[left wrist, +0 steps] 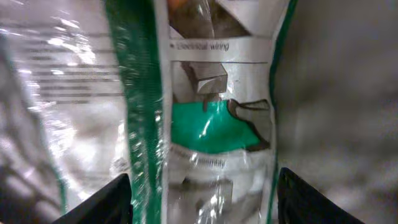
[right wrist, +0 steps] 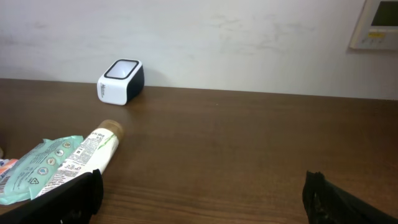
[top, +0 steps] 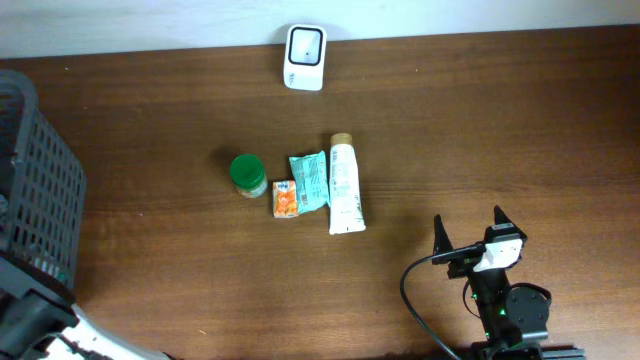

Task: Scan the item barcode
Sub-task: 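Reach the left gripper into the basket and grasp the 3M gloves pack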

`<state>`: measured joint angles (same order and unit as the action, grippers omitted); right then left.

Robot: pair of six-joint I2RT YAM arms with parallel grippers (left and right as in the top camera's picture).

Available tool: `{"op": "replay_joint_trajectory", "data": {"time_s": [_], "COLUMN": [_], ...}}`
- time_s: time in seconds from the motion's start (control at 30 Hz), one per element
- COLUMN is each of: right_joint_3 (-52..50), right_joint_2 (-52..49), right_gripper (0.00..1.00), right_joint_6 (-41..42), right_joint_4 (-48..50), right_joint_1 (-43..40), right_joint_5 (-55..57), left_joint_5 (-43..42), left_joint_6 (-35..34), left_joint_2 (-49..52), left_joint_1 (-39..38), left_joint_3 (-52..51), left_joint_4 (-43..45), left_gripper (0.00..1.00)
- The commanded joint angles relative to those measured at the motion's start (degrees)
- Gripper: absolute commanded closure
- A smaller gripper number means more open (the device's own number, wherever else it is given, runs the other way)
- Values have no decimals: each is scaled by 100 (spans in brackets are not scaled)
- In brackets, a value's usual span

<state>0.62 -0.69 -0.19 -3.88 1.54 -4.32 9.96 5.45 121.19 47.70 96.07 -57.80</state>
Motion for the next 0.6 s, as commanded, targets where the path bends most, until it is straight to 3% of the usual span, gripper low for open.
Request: {"op": "replay_joint_trajectory", "data": {"time_s": [0.0,0.13,0.2,0.23,0.27,0.57], "right_joint_3": [-31,-31,-31,-31,-31,-31], "right_joint_2": [33,33,33,33,33,33], "right_gripper": [2,2,2,2,2,2], "right_joint_6": [0,0,0,0,0,0], "right_joint_4": [-24,-26,-24,-24,-24,-24], "right_joint_1": [33,33,33,33,33,33], "right_joint_5": [9,9,9,9,9,9], "left_joint_5": [48,254,254,254,254,254], "left_joint_6": [90,87,87,87,87,81], "left_joint_2": [378,562,562,562,562,131], "left_joint_1": [9,9,9,9,9,9], "left_joint_3": [-48,-48,-48,-48,-48,358], "left_joint_4": [28,31,39,33,26,-247], "left_gripper": [39,43,69,90,100,100]}}
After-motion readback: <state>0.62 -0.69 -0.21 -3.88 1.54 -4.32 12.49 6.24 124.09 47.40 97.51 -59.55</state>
